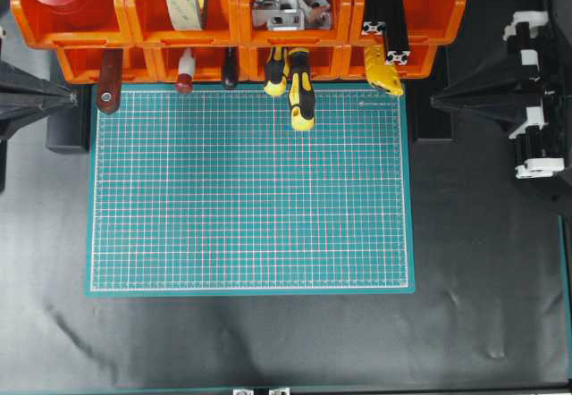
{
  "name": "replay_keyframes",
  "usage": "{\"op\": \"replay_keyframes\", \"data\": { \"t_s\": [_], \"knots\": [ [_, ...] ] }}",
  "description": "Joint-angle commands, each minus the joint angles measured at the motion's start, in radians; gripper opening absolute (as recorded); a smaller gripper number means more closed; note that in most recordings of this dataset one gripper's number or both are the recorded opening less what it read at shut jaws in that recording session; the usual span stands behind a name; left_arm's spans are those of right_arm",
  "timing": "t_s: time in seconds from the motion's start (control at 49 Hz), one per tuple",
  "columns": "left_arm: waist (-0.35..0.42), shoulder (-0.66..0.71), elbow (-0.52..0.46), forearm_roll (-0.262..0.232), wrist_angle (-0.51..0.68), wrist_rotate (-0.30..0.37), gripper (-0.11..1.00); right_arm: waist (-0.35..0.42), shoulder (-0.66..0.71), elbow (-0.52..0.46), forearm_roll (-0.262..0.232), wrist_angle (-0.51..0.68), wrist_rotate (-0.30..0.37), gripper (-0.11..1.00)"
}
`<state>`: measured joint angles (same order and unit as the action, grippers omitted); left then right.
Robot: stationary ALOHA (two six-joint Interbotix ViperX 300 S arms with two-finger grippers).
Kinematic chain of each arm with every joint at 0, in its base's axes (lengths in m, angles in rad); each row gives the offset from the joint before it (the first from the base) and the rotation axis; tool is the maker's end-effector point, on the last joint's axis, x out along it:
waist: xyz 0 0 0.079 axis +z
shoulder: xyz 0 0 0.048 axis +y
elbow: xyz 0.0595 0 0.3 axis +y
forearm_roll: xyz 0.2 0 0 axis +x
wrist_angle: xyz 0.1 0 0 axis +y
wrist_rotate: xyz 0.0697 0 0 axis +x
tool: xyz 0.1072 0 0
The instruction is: Pick frame from container rack with right arm.
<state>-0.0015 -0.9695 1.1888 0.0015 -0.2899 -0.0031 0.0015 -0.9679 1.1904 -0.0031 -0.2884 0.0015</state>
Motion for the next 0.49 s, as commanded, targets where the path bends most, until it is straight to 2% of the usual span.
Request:
{"op": "replay_keyframes", "data": {
  "t_s": [0.0,0.061,0.123,0.225,0.47],
  "knots": [
    [-0.025,0.044,-0.04,0.032,0.018,-0.049,0.06,0.006,0.009,-0.029,0.008,-0.009,0.015,0.02],
    [-0.031,0.057,-0.055,0.035,0.046,-0.089,0.04,0.011,0.005,-0.032,0.008,0.002,0.02,0.07],
    [-0.035,0.067,-0.072,0.038,0.06,-0.118,0.01,0.015,0.0,-0.04,0.008,0.018,0.04,0.01],
    [-0.043,0.071,-0.1,0.038,0.072,-0.143,0.01,0.012,-0.003,-0.095,0.009,0.087,0.086,0.0],
    [-0.046,0.057,-0.15,0.038,0.169,-0.15,0.01,0.031,0.026,-0.33,-0.012,0.517,0.097,0.0]
  ]
}}
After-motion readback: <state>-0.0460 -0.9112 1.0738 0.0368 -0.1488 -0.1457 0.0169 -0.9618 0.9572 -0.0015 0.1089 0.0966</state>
